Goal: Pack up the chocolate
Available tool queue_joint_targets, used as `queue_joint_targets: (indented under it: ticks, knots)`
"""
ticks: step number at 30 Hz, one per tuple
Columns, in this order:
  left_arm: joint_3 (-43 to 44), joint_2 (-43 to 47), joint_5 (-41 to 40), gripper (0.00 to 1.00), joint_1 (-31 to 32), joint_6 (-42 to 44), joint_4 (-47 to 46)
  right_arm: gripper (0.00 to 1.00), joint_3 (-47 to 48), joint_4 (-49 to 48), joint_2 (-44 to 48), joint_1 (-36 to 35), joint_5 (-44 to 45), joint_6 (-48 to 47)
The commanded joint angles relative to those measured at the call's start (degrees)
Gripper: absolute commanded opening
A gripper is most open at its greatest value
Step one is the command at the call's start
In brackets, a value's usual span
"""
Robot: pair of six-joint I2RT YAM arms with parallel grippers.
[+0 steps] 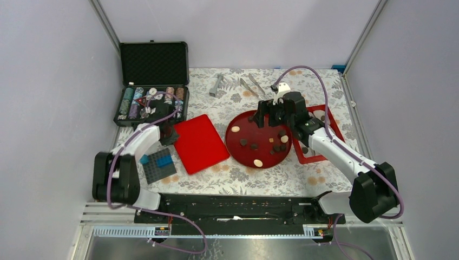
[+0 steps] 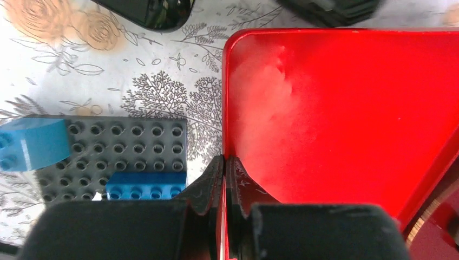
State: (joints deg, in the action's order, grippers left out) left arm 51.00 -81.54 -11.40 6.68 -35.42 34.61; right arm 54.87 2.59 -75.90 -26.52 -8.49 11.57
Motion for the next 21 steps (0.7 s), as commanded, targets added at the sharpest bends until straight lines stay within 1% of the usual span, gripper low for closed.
queue_joint_targets:
  ticks: [1,5,8,9,12,13,16,21]
  knots:
    - [3.7,10.0,2.1,0.0,0.1,6.1,2.7,0.94,4.7,-1.1,-0.5,-0.2,-6.0,3.4]
    - [7.3,14.0,6.4,0.0,0.1,9.6,5.5,0.94,6.7,-2.0,-3.2,-1.1,-11.1,6.3]
    - [9.8,15.7,9.8,0.0,0.1,12.0,7.0,0.97,7.0,-5.5,-5.9,-1.5,-16.6,8.5]
    - [10.7,16.0,10.9,0.0,0.1,12.7,7.3,0.99,6.8,-7.3,-6.8,-1.6,-19.7,9.0]
    - [13.5,16.7,16.0,0.0,0.1,14.8,8.6,0.99,4.5,-16.3,-9.8,-1.7,-29.5,12.9]
    - [14.5,16.5,17.4,0.0,0.1,15.5,9.3,1.0,3.5,-19.6,-10.8,-1.7,-31.2,14.6]
    - [18.3,15.1,21.4,0.0,0.1,17.0,11.9,1.0,1.1,-27.3,-12.8,-1.9,-33.0,17.1]
    - [21.3,14.5,28.7,0.0,0.1,17.8,12.1,1.0,0.0,-34.0,-14.7,-2.2,-36.2,17.8]
